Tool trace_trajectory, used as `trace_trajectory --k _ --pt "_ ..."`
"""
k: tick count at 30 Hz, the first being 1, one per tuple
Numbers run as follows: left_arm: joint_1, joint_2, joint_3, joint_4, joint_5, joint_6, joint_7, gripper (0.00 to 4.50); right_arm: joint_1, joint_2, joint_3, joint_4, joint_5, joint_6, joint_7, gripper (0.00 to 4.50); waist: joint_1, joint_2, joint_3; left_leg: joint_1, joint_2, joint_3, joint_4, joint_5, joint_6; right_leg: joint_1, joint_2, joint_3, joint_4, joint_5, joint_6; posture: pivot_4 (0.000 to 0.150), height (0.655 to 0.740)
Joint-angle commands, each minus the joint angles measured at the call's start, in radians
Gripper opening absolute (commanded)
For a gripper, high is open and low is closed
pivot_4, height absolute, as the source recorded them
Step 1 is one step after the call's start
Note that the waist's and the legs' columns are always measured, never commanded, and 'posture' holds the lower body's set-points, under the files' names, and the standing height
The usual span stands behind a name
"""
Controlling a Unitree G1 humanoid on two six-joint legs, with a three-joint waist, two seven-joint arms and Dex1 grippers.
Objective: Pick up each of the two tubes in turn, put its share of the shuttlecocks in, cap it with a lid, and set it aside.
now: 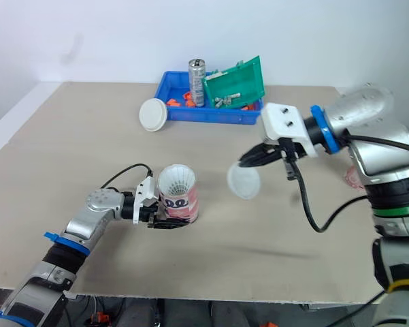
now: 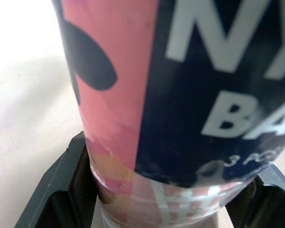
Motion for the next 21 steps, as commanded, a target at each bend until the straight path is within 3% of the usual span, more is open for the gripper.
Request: trace_trajectory --k 1,8,21 --pt "-0.005 0.034 -0.048 0.082 0.075 0.062 -0.012 2.95 -0.126 0.079 0.059 -0.026 -0.008 -0.049 0.038 0.09 -0.003 0.001 0.0 0.0 0.001 0.0 -0.001 0.0 0.0 -0.001 0.001 0.0 0.0 0.0 0.0 0.15 0.7038" --pt "-0.03 0.048 -0.062 0.086 0.076 0.08 -0.033 2.95 -0.279 0.199 0.131 0.065 -0.009 -0.136 0.041 0.09 -0.003 -0.001 0.0 -0.001 0.001 -0.003 -0.001 0.0 0.0 0.0 0.003 -0.001 0.0 -0.001 -0.001 0.15 0.7038" --pt "-0.018 0.075 -0.094 0.094 0.116 0.031 -0.02 2.95 -0.395 0.206 0.275 0.142 0.034 -0.273 0.041 0.09 -0.008 -0.001 -0.001 0.001 0.004 -0.003 -0.004 0.0 0.0 -0.001 0.005 -0.001 0.0 -0.002 -0.004 0.15 0.7038"
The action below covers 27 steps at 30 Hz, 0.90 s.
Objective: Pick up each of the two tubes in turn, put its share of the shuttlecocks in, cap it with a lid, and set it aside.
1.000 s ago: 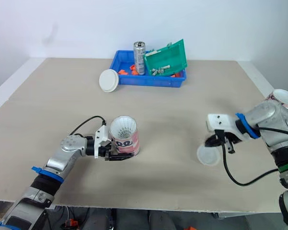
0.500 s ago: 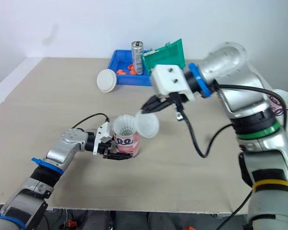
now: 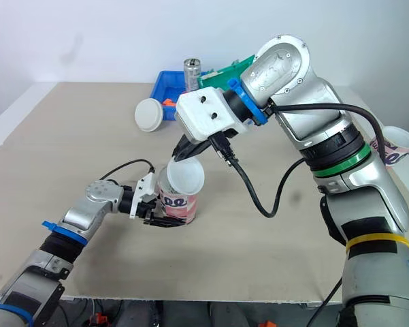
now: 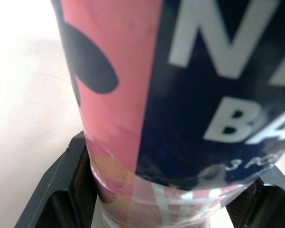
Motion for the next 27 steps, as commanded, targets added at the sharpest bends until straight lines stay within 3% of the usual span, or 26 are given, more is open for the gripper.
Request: trace_trajectory --k 1,27 --pt "0.038 0.036 -0.059 0.07 0.112 0.012 0.022 2.95 -0.061 0.009 -0.007 0.025 0.018 -0.035 0.039 0.09 0.0 0.0 0.0 0.0 0.0 0.0 0.0 0.0 0.0 0.0 0.0 0.0 0.0 0.0 0.0 0.15 0.7038" --pt "0.044 0.04 -0.053 0.063 0.105 0.018 0.033 2.95 -0.065 0.041 0.073 0.055 0.004 -0.108 0.039 0.09 0.0 0.0 0.0 0.0 0.0 0.0 -0.001 0.0 0.0 0.0 0.0 0.0 0.0 0.0 0.0 0.15 0.7038"
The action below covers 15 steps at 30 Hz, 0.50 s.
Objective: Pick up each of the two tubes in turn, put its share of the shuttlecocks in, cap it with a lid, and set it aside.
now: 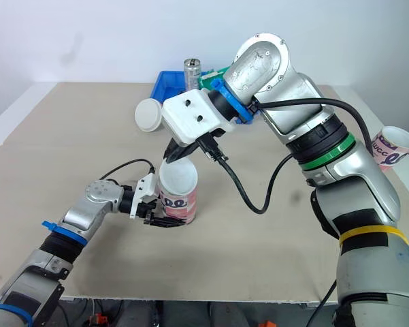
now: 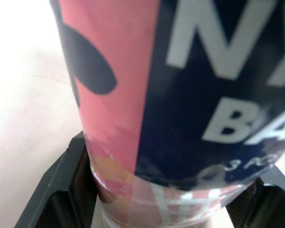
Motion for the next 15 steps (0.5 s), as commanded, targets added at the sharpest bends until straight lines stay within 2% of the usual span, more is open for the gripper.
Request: trace_trajectory --k 1,7,15 --pt "0.042 0.039 -0.048 0.063 0.104 0.03 0.028 2.95 -0.01 -0.013 0.0 -0.019 0.004 -0.022 0.038 0.09 0.0 0.0 0.0 0.0 0.0 0.0 0.0 0.0 0.0 0.0 0.0 0.0 0.0 0.0 0.0 0.15 0.7038" --pt "0.036 0.041 -0.045 0.072 0.102 0.029 0.027 2.95 0.011 -0.042 0.054 -0.05 -0.006 -0.06 0.038 0.09 0.0 0.0 0.0 0.0 0.0 0.0 0.0 0.0 0.0 0.0 0.0 0.0 0.0 0.0 0.0 0.15 0.7038" --pt "0.043 0.039 -0.037 0.058 0.088 0.042 0.035 2.95 0.057 -0.014 0.07 -0.018 -0.108 -0.2 0.038 0.09 0.001 -0.001 -0.001 0.0 0.0 0.0 0.0 0.0 0.0 0.0 0.0 0.0 0.0 0.0 0.0 0.15 0.7038"
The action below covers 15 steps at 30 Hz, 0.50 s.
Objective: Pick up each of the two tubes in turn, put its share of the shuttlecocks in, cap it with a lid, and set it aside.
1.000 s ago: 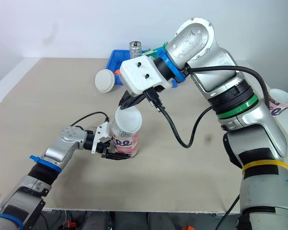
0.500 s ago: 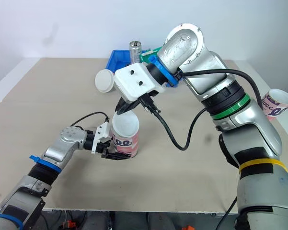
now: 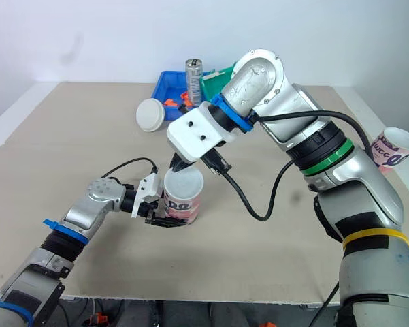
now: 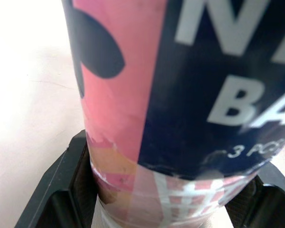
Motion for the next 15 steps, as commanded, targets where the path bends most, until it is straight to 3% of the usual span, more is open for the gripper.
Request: trace_trajectory --k 1,3,4,6,10,15 --pt "0.054 0.039 -0.023 0.066 0.076 0.051 0.029 2.95 0.026 0.014 0.018 0.005 -0.069 -0.085 0.044 0.09 0.0 0.0 0.0 0.0 0.0 0.0 0.0 0.0 0.0 0.0 0.0 0.0 0.0 0.0 0.0 0.15 0.7038" --pt "0.056 0.041 -0.02 0.062 0.074 0.053 0.03 2.95 0.037 0.048 -0.005 0.028 -0.11 -0.109 0.041 0.09 0.0 0.0 -0.001 0.0 0.0 0.0 -0.001 0.0 0.0 0.0 0.0 0.0 0.0 0.0 0.0 0.15 0.7038" --pt "0.057 0.042 -0.018 0.06 0.073 0.056 0.031 2.95 0.042 0.06 -0.013 0.032 -0.123 -0.11 0.041 0.36 0.001 -0.001 -0.001 0.001 0.0 0.0 -0.001 0.0 0.0 0.0 0.0 0.0 0.0 0.0 0.0 0.15 0.7038" --pt "0.059 0.043 -0.015 0.056 0.072 0.059 0.03 2.95 0.048 0.073 -0.022 0.036 -0.137 -0.111 0.043 0.93 0.0 -0.001 -0.001 0.002 0.0 0.0 -0.002 0.0 0.0 0.001 0.0 0.0 0.0 0.0 -0.001 0.15 0.7038" --pt "0.06 0.045 -0.006 0.051 0.07 0.068 0.032 2.95 0.083 0.105 -0.035 0.037 -0.182 -0.098 0.036 2.62 0.0 -0.001 -0.004 0.003 0.001 0.0 -0.002 0.0 0.0 0.001 0.0 0.0 0.0 0.0 -0.001 0.15 0.7038" --pt "0.059 0.042 -0.002 0.052 0.069 0.072 0.034 2.95 0.07 0.155 -0.097 0.098 -0.185 -0.052 0.028 2.62 -0.004 -0.002 -0.007 0.005 0.001 0.0 -0.003 0.0 0.0 0.002 0.001 -0.001 0.0 0.0 -0.002 0.15 0.7038"
